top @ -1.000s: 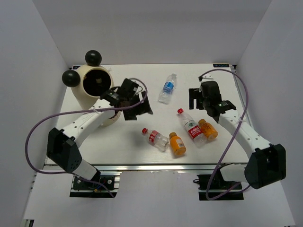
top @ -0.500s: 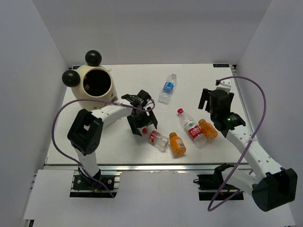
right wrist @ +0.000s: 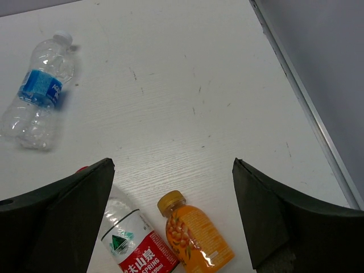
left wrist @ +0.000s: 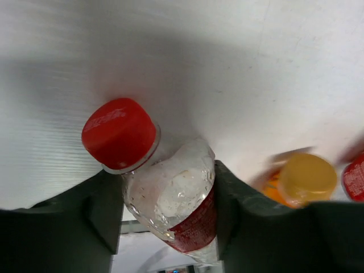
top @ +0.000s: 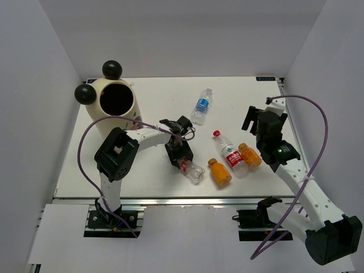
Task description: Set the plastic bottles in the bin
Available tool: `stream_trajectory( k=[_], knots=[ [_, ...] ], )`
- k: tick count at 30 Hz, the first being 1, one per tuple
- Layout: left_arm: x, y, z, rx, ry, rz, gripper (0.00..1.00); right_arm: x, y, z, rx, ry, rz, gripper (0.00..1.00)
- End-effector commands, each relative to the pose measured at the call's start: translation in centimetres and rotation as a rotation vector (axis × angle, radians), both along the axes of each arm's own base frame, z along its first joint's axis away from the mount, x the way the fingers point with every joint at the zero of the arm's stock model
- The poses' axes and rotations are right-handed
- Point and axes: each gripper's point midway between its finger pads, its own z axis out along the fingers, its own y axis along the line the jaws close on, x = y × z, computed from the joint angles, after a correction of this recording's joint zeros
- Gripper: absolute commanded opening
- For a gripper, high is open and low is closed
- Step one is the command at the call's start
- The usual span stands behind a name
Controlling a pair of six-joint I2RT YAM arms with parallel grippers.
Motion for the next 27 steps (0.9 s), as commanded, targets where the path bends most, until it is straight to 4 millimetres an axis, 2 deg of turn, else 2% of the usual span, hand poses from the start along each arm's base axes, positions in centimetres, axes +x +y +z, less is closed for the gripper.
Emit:
stream_trajectory(
  k=[1, 3, 4, 5, 6, 7, 8, 9, 10, 11, 12, 13, 15, 16, 17, 18, 19, 20, 24, 27],
  knots=[
    [1.0, 0.6, 2.0, 0.008, -0.086, 0.026, 0.5, 0.2, -0.3, 1.7, 0.038, -0.076, -0.03, 0.89],
    [1.4, 1.1, 3.0, 0.033, -0.11, 0.015, 0.42, 0.2, -0.3, 1.9, 0.041, -0.08, -0.03, 0.89],
    [1.8, 1.4, 3.5, 0.055, -0.138, -0.003, 0.34, 0.2, -0.3, 2.0, 0.042, -0.082, -0.029, 0.89],
    [2.7, 1.2, 4.6, 0.055, -0.174, -0.01, 0.31, 0.1, -0.3, 1.9, 0.041, -0.081, -0.03, 0.89],
    [3.3, 2.5, 5.4, 0.119, -0.212, -0.01, 0.24, 0.1, -0.3, 2.1, 0.043, -0.087, -0.028, 0.89],
    [3.9, 2.9, 6.4, 0.141, -0.252, -0.042, 0.22, 0.1, -0.3, 2.2, 0.043, -0.09, -0.028, 0.89],
    [5.4, 2.7, 8.7, 0.148, -0.327, -0.052, 0.2, 0.1, -0.4, 2.2, 0.039, -0.092, -0.028, 0.89],
    [5.8, 3.9, 10.0, 0.203, -0.363, -0.067, 0.19, 0.0, -0.5, 2.5, 0.039, -0.104, -0.03, 0.89],
    [7.5, 5.8, 12.3, 0.296, -0.477, -0.083, 0.18, 0.0, -0.5, 2.6, 0.04, -0.112, -0.027, 0.89],
    [8.4, 6.7, 14.3, 0.339, -0.545, -0.088, 0.17, 0.0, -0.5, 2.5, 0.038, -0.114, -0.026, 0.89],
    [9.6, 7.2, 17.4, 0.361, -0.634, -0.081, 0.16, 0.0, -0.4, 2.7, 0.038, -0.124, -0.015, 0.89],
    [10.4, 8.9, 20.9, 0.422, -0.75, -0.115, 0.16, 0.0, -0.3, 3.0, 0.04, -0.138, -0.008, 0.89],
    [12.1, 8.8, 25.9, 0.392, -0.941, -0.134, 0.13, 0.1, -0.1, 3.0, 0.037, -0.143, 0.006, 0.89],
    [12.4, 9.3, 27.9, 0.433, -1.026, -0.252, 0.12, 0.2, 0.0, 3.2, 0.035, -0.149, 0.014, 0.89],
    [12.6, 9.4, 33.8, 0.354, -1.231, -0.199, 0.1, 0.2, 0.1, 3.3, 0.033, -0.15, 0.016, 0.89],
    [12.4, 10.0, 33.2, 0.393, -1.278, -0.246, 0.1, 0.2, 0.0, 3.3, 0.031, -0.152, 0.014, 0.89],
    [12.1, 11.2, 34.8, 0.467, -1.363, -0.314, 0.1, 0.2, -0.1, 3.4, 0.026, -0.153, 0.01, 0.89],
    [11.3, 12.5, 39.7, 0.446, -1.538, -0.234, 0.11, 0.2, -0.3, 3.3, 0.016, -0.15, 0.0, 0.89],
    [10.2, 15.3, 42.4, 0.632, -1.626, -0.317, 0.11, 0.1, -1.0, 3.4, -0.01, -0.154, -0.024, 0.89],
    [9.7, 16.7, 43.0, 0.772, -1.62, -0.421, 0.12, 0.1, -1.4, 3.6, -0.027, -0.155, -0.047, 0.89]
  ],
)
